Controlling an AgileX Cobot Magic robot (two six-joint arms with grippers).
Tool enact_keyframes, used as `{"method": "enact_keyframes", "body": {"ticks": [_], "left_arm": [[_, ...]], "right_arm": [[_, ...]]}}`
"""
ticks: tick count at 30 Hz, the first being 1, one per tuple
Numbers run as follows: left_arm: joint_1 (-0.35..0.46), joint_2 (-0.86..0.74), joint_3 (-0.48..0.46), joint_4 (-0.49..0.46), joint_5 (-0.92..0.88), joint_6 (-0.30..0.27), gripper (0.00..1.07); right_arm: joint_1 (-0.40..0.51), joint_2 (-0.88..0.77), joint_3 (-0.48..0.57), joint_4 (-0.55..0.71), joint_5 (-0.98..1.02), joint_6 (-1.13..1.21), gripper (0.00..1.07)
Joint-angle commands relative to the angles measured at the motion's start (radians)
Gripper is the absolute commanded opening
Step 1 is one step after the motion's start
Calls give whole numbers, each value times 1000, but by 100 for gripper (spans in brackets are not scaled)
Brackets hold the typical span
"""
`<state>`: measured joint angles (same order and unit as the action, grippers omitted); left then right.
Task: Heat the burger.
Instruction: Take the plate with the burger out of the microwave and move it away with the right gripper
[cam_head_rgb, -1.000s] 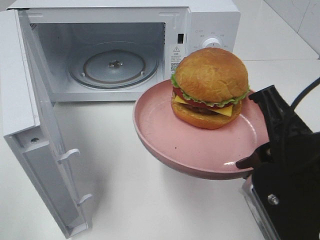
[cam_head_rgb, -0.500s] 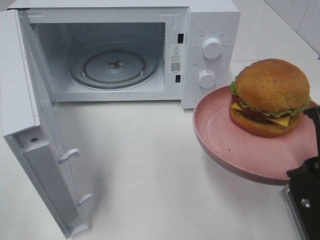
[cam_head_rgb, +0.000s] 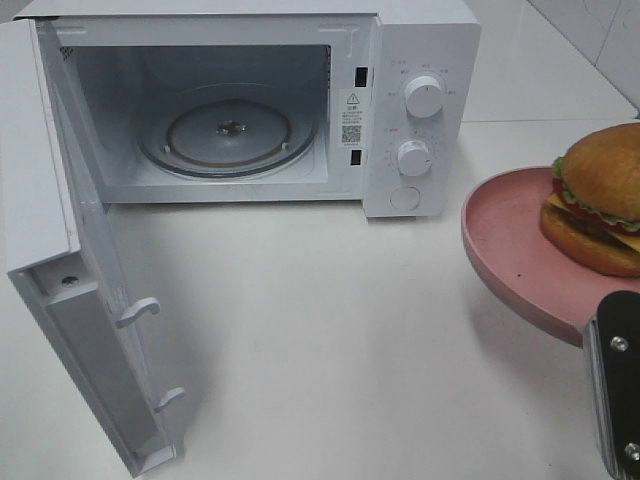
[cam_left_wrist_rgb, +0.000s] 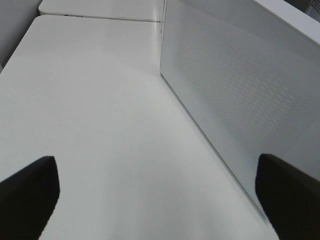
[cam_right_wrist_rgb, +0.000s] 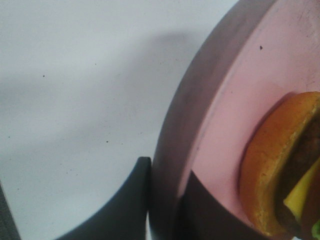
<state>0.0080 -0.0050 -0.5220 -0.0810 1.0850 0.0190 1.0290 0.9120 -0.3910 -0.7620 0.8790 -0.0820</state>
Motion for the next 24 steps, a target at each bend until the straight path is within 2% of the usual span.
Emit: {"method": "enact_keyframes", "body": {"ticks": [1,24], "left_arm": [[2,-7,4,-5,-12,2,100],[2,-7,4,-5,-12,2,100]], "right_arm": [[0,-14,-5,-89,56,122,0],[0,-10,-6,-129,256,551,0]]}}
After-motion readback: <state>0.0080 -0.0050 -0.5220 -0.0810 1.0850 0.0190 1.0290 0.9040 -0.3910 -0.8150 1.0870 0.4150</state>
